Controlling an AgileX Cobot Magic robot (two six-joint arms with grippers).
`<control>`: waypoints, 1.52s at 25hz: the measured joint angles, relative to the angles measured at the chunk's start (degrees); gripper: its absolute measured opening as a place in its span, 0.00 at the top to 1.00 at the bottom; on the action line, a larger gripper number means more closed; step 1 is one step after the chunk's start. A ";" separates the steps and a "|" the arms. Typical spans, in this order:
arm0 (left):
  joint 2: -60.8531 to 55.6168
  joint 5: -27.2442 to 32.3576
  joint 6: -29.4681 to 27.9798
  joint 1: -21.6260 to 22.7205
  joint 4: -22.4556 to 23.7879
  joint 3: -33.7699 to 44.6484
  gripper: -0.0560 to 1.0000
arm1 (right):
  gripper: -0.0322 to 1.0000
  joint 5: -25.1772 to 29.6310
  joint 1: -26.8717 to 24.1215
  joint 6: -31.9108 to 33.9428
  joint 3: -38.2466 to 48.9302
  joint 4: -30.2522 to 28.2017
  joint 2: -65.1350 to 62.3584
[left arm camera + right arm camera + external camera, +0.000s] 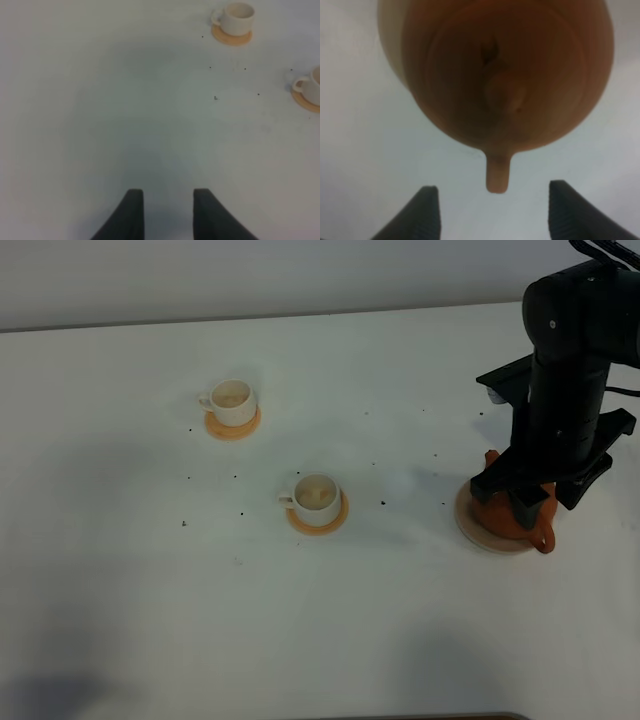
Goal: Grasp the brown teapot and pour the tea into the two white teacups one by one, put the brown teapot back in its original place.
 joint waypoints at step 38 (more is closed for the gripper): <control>0.00 0.00 0.00 0.00 0.00 0.00 0.71 | 0.55 0.00 -1.15 -4.61 0.00 -3.70 4.22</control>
